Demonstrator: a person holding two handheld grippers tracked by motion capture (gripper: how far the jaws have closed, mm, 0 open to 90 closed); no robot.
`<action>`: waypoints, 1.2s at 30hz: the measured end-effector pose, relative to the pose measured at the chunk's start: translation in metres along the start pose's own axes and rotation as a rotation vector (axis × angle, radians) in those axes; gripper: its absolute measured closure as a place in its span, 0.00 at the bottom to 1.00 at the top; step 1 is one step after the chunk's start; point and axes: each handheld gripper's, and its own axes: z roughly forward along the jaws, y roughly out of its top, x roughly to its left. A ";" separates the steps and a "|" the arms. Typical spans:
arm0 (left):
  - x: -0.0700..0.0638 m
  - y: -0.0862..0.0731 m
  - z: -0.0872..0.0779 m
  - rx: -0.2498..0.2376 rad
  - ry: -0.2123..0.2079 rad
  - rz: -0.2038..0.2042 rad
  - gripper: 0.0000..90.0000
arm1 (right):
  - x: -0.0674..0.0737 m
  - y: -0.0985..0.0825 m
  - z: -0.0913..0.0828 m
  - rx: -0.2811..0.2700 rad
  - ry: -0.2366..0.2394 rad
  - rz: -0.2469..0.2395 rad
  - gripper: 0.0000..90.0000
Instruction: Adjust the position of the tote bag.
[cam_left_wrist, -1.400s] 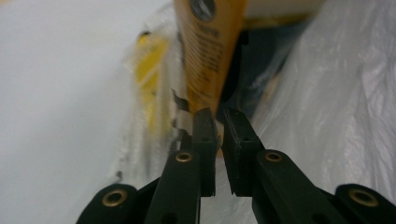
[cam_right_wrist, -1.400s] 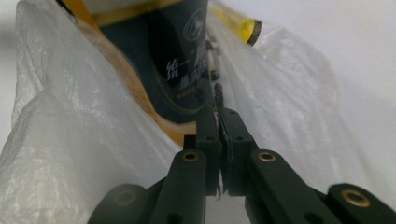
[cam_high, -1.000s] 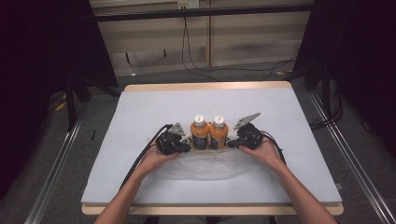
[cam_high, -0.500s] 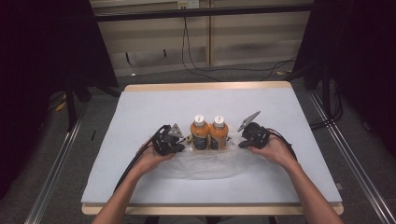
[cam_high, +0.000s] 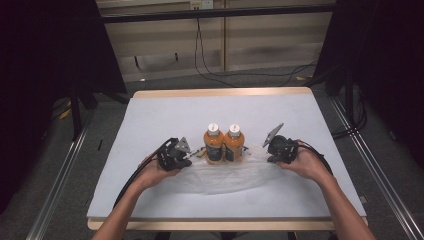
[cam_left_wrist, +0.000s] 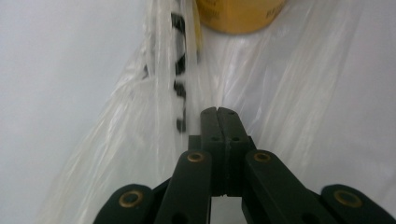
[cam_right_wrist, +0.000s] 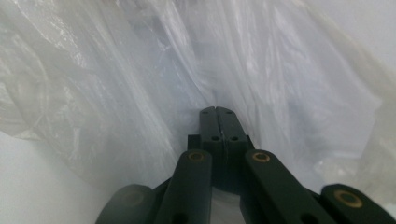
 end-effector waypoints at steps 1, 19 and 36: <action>-0.001 -0.001 -0.002 0.017 0.009 0.016 1.00 | -0.002 -0.001 0.000 0.000 -0.002 -0.005 1.00; 0.013 -0.037 -0.019 0.010 0.053 -0.011 1.00 | -0.020 -0.015 0.000 -0.070 -0.019 0.065 1.00; 0.015 -0.048 -0.024 -0.010 0.040 -0.059 1.00 | -0.016 -0.032 -0.005 -0.099 -0.045 0.089 1.00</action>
